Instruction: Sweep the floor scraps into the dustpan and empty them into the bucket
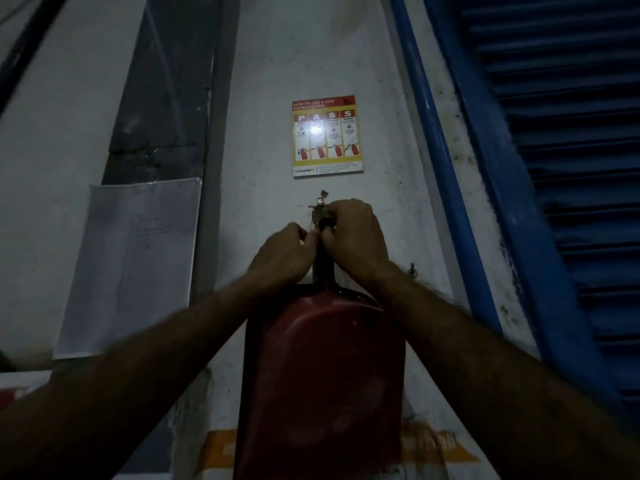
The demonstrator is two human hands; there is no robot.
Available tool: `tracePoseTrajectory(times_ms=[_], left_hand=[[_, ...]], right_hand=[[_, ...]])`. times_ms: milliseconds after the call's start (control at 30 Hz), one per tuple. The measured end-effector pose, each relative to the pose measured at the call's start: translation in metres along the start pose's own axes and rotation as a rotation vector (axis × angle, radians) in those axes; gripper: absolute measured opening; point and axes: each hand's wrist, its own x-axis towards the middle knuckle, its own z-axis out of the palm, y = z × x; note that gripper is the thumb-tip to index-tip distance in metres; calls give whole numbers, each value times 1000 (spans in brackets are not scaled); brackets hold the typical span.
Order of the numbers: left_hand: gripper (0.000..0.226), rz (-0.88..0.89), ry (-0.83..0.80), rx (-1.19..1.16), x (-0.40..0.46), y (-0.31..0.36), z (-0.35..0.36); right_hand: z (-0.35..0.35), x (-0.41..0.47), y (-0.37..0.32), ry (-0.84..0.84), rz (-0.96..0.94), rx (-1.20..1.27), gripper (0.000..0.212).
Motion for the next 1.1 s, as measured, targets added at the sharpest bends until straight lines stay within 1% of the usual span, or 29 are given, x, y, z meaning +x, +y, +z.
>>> tracePoseTrajectory(times_ms=[133, 267, 433, 533, 633, 733, 933, 1033, 1100], left_hand=[[38, 26, -13, 42, -12, -2, 1], [33, 12, -84, 133, -18, 0, -1], [28, 84, -31, 224, -24, -3, 12], [28, 95, -26, 189, -32, -11, 17], [31, 84, -13, 143, -35, -12, 14], [29, 72, -17, 70, -37, -9, 8], [29, 35, -48, -69, -42, -4, -5], [27, 19, -93, -76, -47, -5, -10], [26, -7, -96, -99, -49, -8, -12]], right_hand=[[-3, 0, -4, 35, 38, 52, 13], [1, 6, -9, 4, 31, 29, 15], [7, -1, -3, -33, 58, 7, 18], [8, -11, -3, -91, 38, -33, 28], [1, -21, -7, -102, 33, -45, 39], [-8, -32, -13, -124, 24, -57, 46], [-22, -46, -21, -75, 35, -52, 28], [-30, -52, -24, -104, 0, -40, 26], [-34, -55, -28, -137, -7, -37, 26]])
